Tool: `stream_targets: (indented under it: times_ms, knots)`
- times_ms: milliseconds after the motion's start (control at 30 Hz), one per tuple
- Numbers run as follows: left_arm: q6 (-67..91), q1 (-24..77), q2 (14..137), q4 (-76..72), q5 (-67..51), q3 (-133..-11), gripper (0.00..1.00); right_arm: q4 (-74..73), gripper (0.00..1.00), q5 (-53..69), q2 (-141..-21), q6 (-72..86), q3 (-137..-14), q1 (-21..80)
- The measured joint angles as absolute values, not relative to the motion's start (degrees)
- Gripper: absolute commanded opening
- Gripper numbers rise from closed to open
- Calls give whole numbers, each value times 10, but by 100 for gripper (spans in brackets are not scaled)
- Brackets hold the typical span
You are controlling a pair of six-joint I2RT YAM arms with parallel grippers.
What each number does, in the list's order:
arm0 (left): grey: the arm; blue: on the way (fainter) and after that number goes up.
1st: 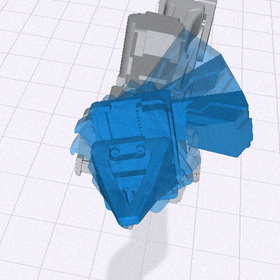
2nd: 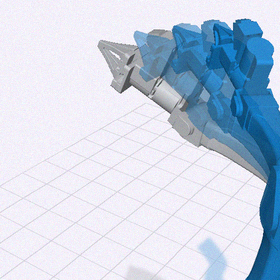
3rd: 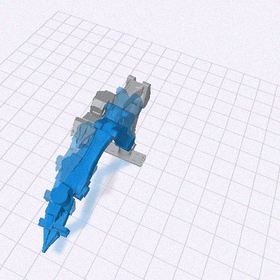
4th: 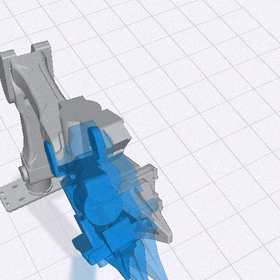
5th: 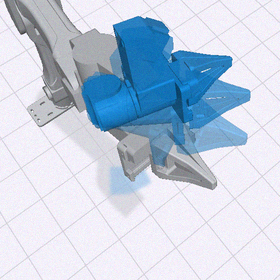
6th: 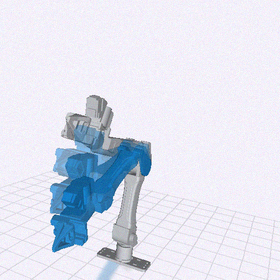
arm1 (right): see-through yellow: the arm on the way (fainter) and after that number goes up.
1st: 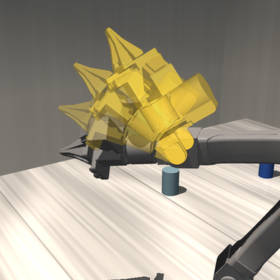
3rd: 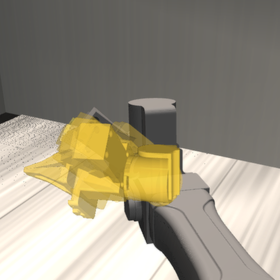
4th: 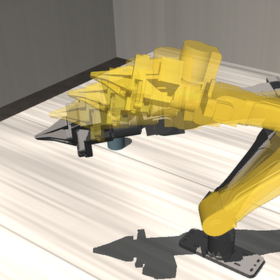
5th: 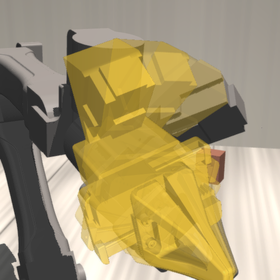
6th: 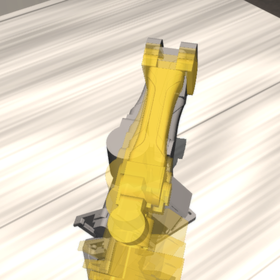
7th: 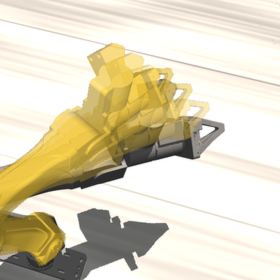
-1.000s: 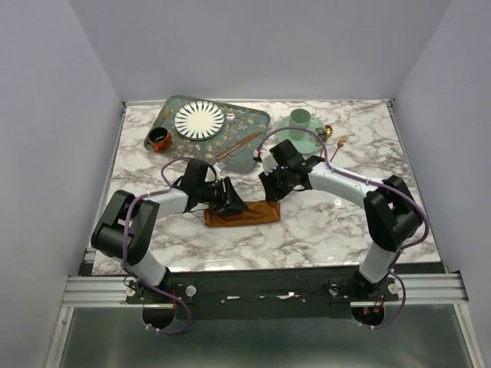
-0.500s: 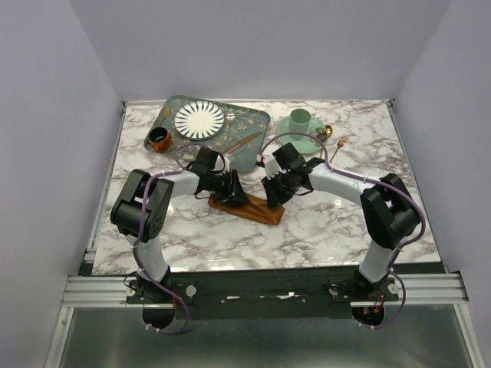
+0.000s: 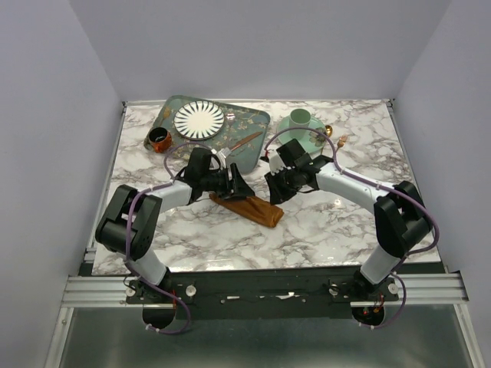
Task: Fold the napkin into a case and place the utensils inside
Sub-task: Stuff the top corner of the smaller-rectangle-folded napkin into the folded napkin.
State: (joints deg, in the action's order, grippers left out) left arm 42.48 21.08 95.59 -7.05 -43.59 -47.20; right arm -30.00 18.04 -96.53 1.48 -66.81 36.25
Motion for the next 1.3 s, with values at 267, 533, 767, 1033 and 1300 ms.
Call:
stream_targets:
  times_ms: [267,533,767,1033,1300]
  knots:
    - [586,247,929,-197,-436,-367,71,-314,25,163,-965,20,-658,361]
    - [635,258,919,-242,-426,-353,0,-312,25,164,-967,32,-642,361]
    - [655,276,942,-258,-425,-366,0,-311,25,171,-972,36,-643,361]
    - [676,304,1004,-274,-425,-397,0,-312,28,173,-992,40,-660,361]
    - [690,311,1032,-281,-425,-400,0,-312,30,174,-1010,44,-675,365]
